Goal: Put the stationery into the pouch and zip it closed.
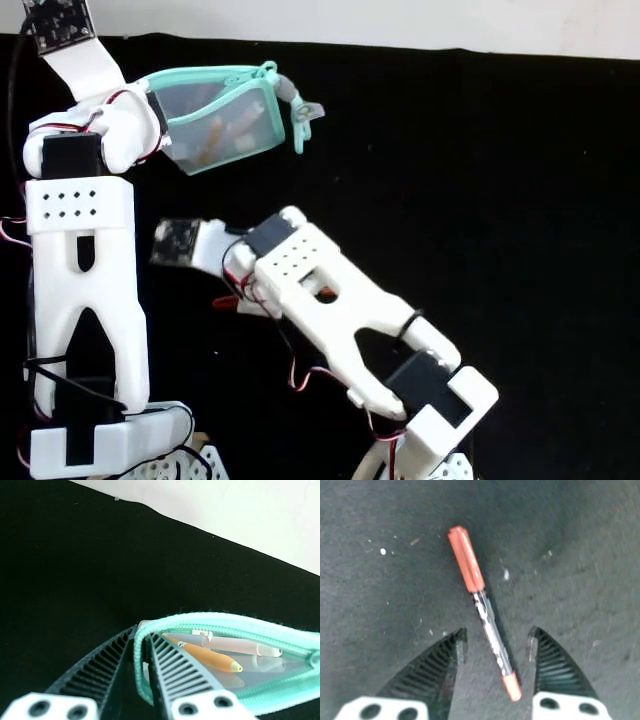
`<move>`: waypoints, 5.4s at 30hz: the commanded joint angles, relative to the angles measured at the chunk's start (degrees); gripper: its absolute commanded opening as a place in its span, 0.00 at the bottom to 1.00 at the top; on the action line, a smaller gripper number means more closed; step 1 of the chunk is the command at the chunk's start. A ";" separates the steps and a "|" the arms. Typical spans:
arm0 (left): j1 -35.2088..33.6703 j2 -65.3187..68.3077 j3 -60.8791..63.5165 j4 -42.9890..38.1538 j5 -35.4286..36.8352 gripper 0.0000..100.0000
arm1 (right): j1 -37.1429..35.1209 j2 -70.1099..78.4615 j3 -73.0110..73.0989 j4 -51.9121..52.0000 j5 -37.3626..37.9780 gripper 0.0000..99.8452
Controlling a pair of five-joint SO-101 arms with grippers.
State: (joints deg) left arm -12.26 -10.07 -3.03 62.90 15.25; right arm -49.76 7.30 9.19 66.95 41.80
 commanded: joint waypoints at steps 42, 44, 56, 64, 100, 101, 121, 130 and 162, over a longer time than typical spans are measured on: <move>0.48 -0.04 4.00 -2.11 0.18 0.01 | 5.14 16.75 -18.24 -1.01 -8.97 0.01; 0.48 -0.04 4.00 -2.11 0.18 0.01 | 7.16 15.43 -17.98 1.45 -10.90 0.01; 0.66 -0.04 3.82 -2.11 0.26 0.01 | 22.73 14.02 -18.33 13.76 -21.19 0.01; 0.66 -0.04 3.74 -2.11 0.35 0.01 | 32.31 3.38 -20.09 8.84 -29.80 0.01; 0.75 -0.04 4.00 -2.11 0.44 0.01 | 17.10 7.52 -86.73 -10.07 -45.36 0.01; 0.75 -0.04 4.00 -2.11 0.44 0.01 | 16.48 8.57 -87.69 -10.77 -45.36 0.01; 0.40 -0.04 3.91 -2.11 0.44 0.01 | 8.13 35.30 -110.37 -14.02 -45.80 0.01; 0.04 -0.04 3.91 -2.11 0.44 0.01 | 10.95 41.71 -110.55 -6.55 -45.54 0.01; -0.13 -0.31 3.91 -2.11 0.53 0.01 | 14.81 22.11 -110.46 13.23 -45.45 0.27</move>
State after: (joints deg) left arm -12.35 -10.51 0.75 61.14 15.25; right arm -37.63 34.99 -95.52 80.13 -3.56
